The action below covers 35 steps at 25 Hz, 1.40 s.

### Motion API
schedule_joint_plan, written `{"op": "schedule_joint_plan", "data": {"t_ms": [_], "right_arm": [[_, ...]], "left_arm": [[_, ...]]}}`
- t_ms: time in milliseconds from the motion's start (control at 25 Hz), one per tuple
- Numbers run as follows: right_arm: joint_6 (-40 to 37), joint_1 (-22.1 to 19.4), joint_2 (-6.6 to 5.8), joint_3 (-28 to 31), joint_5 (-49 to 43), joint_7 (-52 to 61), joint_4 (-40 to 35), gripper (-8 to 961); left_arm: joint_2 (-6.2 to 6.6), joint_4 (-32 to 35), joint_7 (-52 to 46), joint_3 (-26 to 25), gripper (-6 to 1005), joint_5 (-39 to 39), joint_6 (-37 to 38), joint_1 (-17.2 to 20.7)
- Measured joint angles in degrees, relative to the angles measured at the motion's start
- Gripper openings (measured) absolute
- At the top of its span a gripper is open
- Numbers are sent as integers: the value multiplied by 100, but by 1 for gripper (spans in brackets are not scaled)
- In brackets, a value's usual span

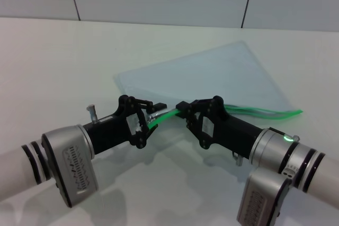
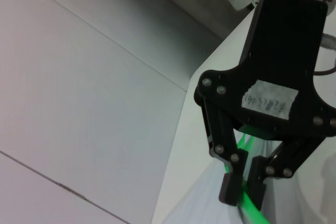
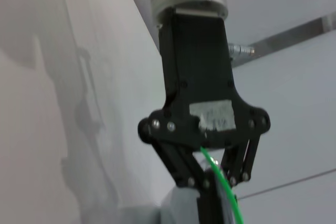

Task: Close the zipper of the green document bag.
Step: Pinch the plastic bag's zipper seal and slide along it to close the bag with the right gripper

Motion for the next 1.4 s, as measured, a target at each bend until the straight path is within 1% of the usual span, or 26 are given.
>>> {"op": "schedule_joint_plan", "data": {"t_ms": [520,1160,1400], "right_arm": [[141,-173,1,245,2,47,-35,75],[258,-447,-22,705,14,58,-274,75],[265,-556,-32,971,17,63,-415,75]], "left_arm": [[9,0,35,-71,56,-35,25,57],[18,-10,74,-79,56,-95,101,132],[18,-33,73,-78,56,-103,102,142]]}}
